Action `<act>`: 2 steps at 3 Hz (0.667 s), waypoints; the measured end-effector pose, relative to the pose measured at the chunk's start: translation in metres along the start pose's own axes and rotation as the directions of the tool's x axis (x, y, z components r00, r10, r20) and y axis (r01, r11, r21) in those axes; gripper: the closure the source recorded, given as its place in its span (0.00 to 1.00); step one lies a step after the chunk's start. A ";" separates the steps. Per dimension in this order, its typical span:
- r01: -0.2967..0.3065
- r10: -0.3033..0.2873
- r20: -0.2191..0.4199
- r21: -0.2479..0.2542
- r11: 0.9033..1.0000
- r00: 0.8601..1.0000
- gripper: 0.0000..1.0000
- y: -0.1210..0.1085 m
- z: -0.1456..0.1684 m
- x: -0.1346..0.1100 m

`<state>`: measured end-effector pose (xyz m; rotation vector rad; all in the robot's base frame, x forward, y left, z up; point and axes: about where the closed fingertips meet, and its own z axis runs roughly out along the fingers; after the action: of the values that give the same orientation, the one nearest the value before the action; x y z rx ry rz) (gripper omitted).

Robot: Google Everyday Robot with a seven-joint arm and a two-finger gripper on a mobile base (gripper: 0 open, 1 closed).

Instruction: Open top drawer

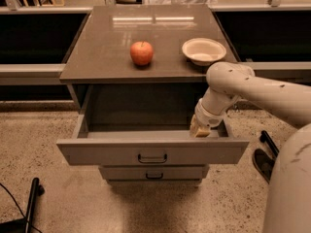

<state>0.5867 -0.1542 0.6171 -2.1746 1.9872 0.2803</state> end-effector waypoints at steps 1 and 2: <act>0.011 -0.009 0.035 -0.067 0.998 0.999 1.00 0.028 -0.007 -0.017; 0.009 -0.005 0.029 -0.128 0.992 1.000 1.00 0.053 -0.012 -0.023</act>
Offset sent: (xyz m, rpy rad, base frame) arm -0.1378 0.0160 0.0378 -0.0222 0.3032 0.0793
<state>0.5319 -0.1400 0.6346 -2.2399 1.9976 0.4474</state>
